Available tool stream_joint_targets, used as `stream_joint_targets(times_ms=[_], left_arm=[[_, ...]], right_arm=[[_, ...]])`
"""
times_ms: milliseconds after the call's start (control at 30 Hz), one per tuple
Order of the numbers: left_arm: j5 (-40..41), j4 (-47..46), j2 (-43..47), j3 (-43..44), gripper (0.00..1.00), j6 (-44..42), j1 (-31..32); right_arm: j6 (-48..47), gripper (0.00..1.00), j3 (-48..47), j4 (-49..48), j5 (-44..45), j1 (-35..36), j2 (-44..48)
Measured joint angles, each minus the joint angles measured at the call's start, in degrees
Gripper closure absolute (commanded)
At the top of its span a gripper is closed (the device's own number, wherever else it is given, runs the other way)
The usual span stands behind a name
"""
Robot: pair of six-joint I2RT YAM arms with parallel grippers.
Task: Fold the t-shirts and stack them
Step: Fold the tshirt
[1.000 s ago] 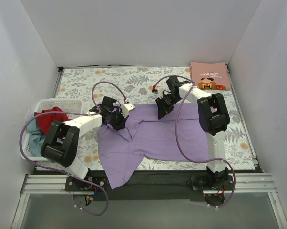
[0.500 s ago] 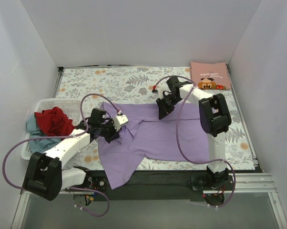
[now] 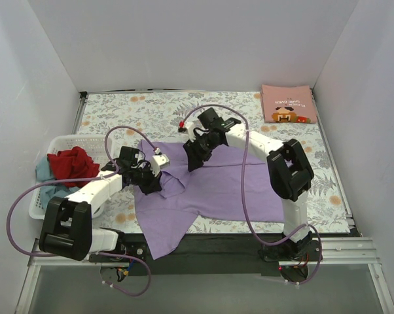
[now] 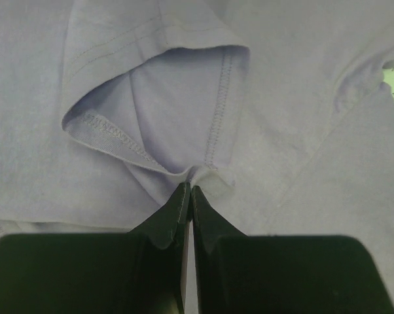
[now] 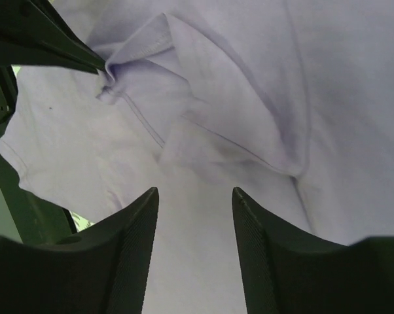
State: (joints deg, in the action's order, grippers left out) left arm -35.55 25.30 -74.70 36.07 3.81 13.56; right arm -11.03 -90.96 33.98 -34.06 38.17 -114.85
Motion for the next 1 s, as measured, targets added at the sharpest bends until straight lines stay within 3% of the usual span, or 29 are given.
stream_joint_targets(times_ms=[233,533,1000], left_arm=[[-3.21,0.98,0.46,0.0,1.0,-1.64,-0.22],[-5.33,1.49,2.36,-0.02,1.0,-4.46,-0.22],[-6.95,1.68,5.07,-1.25,1.0,-8.31,-0.22]], right_arm=[[3.76,0.41,-1.2,-2.14,4.37,5.31,-2.86],[9.46,0.37,-2.56,-2.71,10.16,5.73,-4.98],[15.37,0.4,-4.24,-2.93,13.2,7.67,-8.37]])
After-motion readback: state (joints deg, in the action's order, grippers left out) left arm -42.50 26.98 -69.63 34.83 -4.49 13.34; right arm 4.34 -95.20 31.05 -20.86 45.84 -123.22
